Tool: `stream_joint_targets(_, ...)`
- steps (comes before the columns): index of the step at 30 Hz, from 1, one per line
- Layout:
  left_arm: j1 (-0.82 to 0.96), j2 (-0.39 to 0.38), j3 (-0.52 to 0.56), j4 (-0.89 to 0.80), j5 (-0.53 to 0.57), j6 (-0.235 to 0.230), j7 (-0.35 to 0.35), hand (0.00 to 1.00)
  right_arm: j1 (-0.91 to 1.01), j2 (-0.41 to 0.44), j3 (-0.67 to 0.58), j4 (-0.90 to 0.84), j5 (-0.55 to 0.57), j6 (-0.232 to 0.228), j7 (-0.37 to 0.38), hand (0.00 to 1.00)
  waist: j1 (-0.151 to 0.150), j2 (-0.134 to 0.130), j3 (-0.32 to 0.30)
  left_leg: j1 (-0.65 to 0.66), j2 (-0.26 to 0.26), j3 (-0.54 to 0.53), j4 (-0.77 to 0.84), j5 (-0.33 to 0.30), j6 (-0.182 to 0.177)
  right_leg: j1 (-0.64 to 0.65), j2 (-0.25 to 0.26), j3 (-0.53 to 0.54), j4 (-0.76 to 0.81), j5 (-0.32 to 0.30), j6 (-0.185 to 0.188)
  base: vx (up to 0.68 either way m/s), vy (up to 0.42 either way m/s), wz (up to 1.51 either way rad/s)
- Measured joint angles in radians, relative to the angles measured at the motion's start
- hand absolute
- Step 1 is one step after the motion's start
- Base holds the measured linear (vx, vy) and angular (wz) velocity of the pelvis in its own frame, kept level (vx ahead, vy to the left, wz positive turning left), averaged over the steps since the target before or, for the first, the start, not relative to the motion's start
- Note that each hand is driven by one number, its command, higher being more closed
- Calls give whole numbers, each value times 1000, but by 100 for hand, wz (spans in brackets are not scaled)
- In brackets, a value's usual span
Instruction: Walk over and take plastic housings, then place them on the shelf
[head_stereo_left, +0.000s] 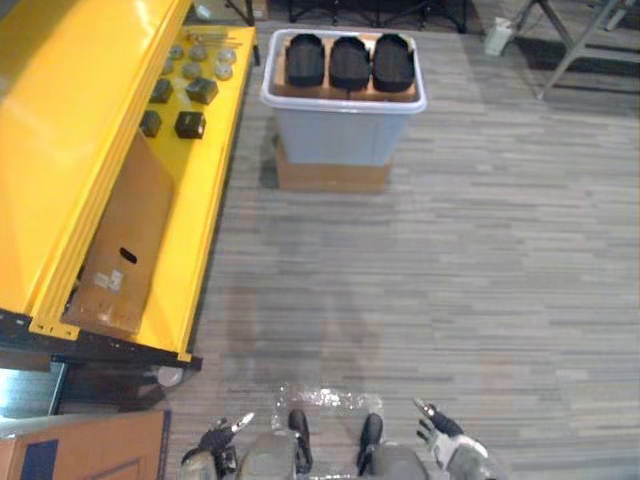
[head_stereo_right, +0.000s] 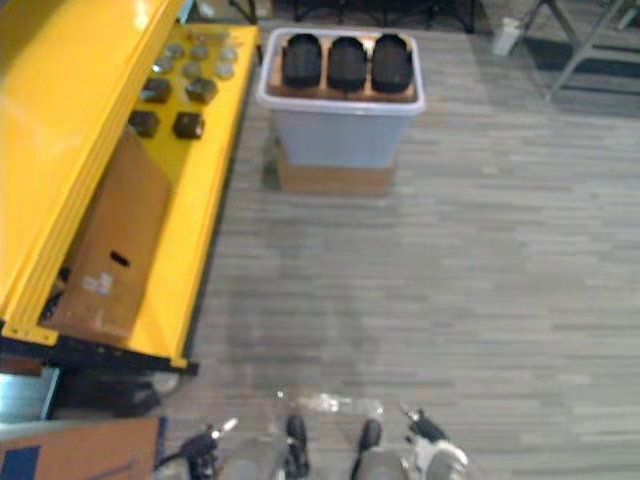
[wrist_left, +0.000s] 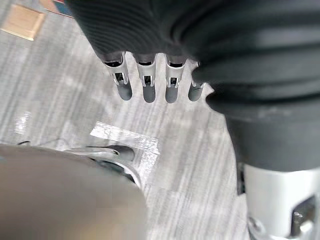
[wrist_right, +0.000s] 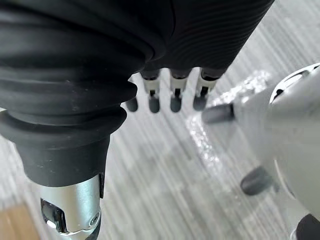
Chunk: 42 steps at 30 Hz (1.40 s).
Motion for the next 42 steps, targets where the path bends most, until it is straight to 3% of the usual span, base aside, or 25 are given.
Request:
stream_joint_targets(7, -21, 0, -43, -26, 2, -20, 7, 0, -8, -2, 29, -2, -1, -18, 5, 0, 3, 12, 39, -66, 17, -35, 111, -48, 1, -36, 4, -7, 72, -47, 2, -54, 3, 9)
stream_joint_targets(17, -20, 3, -86, -26, 9, -60, 41, 0, 14, 6, 81, -1, -12, -43, 12, 0, 6, 12, 43, -42, 28, -69, 132, -50, -2, -1, 7, -29, 106, -61, -3, -60, -18, 8)
stream_joint_targets(22, 13, 2, -87, -26, 20, -60, 49, 0, 40, 13, 98, -1, -12, -42, 0, 0, 11, 20, 13, 0, 26, -62, 119, -50, -3, 37, 6, -26, 97, -61, -3, -5, 4, -2)
stream_joint_targets(25, 59, 2, -80, -20, 83, -58, 50, 0, 67, 13, 98, -1, -14, -37, -13, 0, 13, 27, -27, 11, 29, -51, 114, -53, -3, 40, 8, -16, 89, -61, -3, -2, 5, -13)
stream_joint_targets(28, 113, -5, -79, -18, 99, -53, 46, 0, 94, 4, 89, 0, -12, -18, -25, 0, 12, 38, -56, 9, 45, -41, 145, -83, 3, 38, 16, -6, 109, -74, 0, 18, 24, -13)
stream_joint_targets(30, 123, -7, -61, -18, 131, -47, 45, 0, 117, -1, 56, -6, -3, -9, -27, 0, 9, 30, -56, 6, 44, -52, 211, -140, 35, 2, -14, -7, 269, -157, 30, -5, 47, 13)
stream_joint_targets(31, 123, -7, -61, -17, 135, -44, 45, 0, 119, -4, 44, -9, -1, -7, -26, 0, 8, 29, -55, 6, 46, -56, 227, -156, 49, -26, -22, -2, 343, -163, 32, -4, 40, 14)
stream_joint_targets(33, 127, 1, -60, -18, 158, -41, 46, 0, 126, -7, 25, -30, 7, 3, -24, 0, -1, 33, -49, 11, 59, -68, 274, -192, 59, -160, -57, 31, 638, -155, 23, 23, 47, 12)
stream_joint_targets(34, 121, 5, -56, -19, 157, -37, 47, 0, 130, 0, 5, -35, 8, 14, -24, 0, -1, 15, -50, 27, 61, -68, 282, -204, 57, -187, -70, 34, 685, -171, 13, 76, 2, 11)
stream_joint_targets(36, 123, 2, -37, -20, 153, -28, 52, 0, 149, 16, -41, -39, 15, 32, -19, 0, 5, 7, -50, 45, 82, -70, 290, -223, 46, -212, -60, 36, 644, -189, 19, 141, -77, 0)
stream_joint_targets(38, 110, -9, -29, -21, 151, -10, 55, 0, 175, 26, -95, -36, 20, 48, -18, 0, 0, 11, -51, 43, 107, -93, 301, -239, 17, -233, -30, 38, 475, -177, 35, 177, -75, 10)
stream_joint_targets(39, 103, -9, -27, -22, 151, -8, 62, 0, 203, 38, -130, -35, 19, 65, -18, 0, 2, 11, -51, 45, 119, -101, 304, -252, 3, -235, -20, 39, 360, -163, 54, 198, -80, 11)
stream_joint_targets(42, 103, -26, 22, -22, 146, 4, 96, 0, 285, 70, -193, -33, -13, 114, -17, 0, 0, 12, -51, 99, 125, -98, 305, -305, -45, -238, -17, 40, 220, -78, 40, 335, -162, -1)
